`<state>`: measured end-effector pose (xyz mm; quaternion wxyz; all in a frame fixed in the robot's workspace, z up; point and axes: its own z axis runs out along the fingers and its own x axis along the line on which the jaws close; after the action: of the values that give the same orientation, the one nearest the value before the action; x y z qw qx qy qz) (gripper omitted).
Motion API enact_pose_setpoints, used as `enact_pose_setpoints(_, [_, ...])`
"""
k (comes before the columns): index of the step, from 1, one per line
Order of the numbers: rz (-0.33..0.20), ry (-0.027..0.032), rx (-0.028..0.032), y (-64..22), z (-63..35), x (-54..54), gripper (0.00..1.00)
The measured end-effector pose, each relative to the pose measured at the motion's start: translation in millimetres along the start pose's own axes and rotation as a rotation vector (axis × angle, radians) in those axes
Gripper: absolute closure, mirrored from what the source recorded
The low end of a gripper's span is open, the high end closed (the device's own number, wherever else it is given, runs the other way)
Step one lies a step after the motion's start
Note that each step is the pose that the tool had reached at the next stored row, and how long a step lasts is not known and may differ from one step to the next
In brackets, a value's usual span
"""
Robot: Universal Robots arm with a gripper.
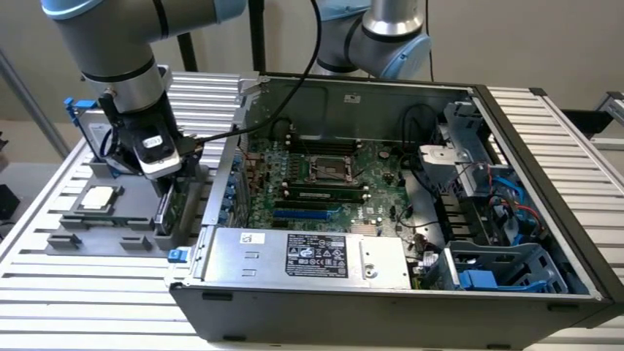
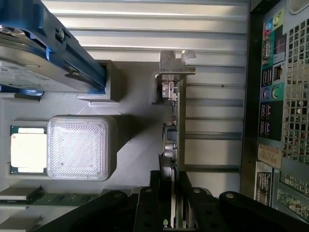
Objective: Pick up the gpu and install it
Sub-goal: 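Pick up the gpu and move the gpu toward the slot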
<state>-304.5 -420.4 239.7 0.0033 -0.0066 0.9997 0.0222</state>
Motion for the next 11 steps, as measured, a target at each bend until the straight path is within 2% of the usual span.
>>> enact_pose_setpoints(6, [0.000, -0.0001, -0.0001, 0.2, -3.7, 0.0, 1.00])
enact_pose_setpoints(11, [0.000, -0.0001, -0.0001, 0.7, -15.3, -0.1, 1.00])
